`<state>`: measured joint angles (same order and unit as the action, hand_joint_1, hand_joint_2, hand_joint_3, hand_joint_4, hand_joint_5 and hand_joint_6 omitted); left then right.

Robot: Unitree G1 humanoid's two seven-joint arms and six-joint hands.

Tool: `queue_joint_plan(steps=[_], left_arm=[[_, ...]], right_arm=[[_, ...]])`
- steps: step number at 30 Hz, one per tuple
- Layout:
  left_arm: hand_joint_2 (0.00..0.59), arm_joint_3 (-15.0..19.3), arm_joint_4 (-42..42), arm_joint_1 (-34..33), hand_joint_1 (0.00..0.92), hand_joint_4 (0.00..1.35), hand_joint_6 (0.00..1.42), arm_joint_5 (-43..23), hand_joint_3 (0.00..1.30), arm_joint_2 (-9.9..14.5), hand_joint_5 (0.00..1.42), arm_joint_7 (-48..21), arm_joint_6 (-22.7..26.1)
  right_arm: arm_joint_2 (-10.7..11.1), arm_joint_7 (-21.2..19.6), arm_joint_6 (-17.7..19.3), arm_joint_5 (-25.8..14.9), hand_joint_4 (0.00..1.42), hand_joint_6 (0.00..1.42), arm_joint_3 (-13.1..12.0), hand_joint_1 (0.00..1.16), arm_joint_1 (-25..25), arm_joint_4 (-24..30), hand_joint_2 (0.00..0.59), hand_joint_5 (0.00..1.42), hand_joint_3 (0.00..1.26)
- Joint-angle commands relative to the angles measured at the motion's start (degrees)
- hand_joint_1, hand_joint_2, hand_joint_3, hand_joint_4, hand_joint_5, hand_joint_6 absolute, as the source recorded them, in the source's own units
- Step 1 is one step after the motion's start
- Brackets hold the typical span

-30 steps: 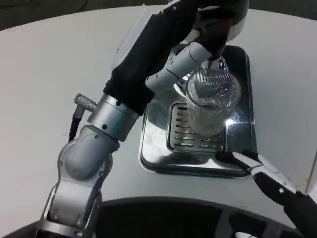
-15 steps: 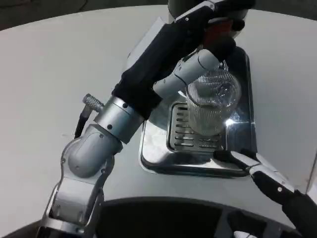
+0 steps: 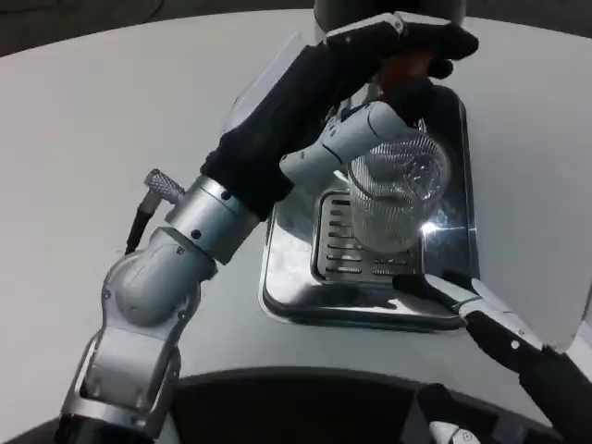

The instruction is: Grasp the cup under the faucet to collect the drink, then remove the cup.

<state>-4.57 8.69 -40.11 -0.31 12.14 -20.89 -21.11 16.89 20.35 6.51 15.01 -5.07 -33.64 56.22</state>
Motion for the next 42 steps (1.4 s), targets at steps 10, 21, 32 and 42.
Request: queue_joint_plan(steps=[10,21,32,42], left_arm=[[0.101,-1.67,3.27,-1.72,0.083,0.34,0.25,4.39,0.52,3.53,0.35,-1.2,-7.0],[0.087,-2.76,4.75,-2.65,0.054,0.3,0.21,6.97,0.49,4.45,0.32,-0.98,-9.65],[0.082,-3.72,5.1,-2.92,0.037,0.29,0.2,9.54,0.49,5.64,0.3,-0.29,-11.92],[0.086,-4.52,5.2,-2.86,0.038,0.29,0.18,11.19,0.49,6.41,0.3,0.75,-13.38]], right_arm=[[0.02,-0.21,-1.65,1.17,0.12,0.02,1.38,0.65,1.01,-0.44,0.539,0.01,0.16],[-0.09,-0.29,-2.14,1.22,0.12,0.02,1.4,0.65,1.22,-0.25,0.536,0.01,0.16],[-0.1,-0.35,-2.0,0.95,0.12,0.02,1.06,0.65,0.91,-0.32,0.536,0.02,0.16],[-0.4,-0.49,-1.64,1.08,0.12,0.02,1.14,0.65,0.27,-0.17,0.535,0.02,0.16]])
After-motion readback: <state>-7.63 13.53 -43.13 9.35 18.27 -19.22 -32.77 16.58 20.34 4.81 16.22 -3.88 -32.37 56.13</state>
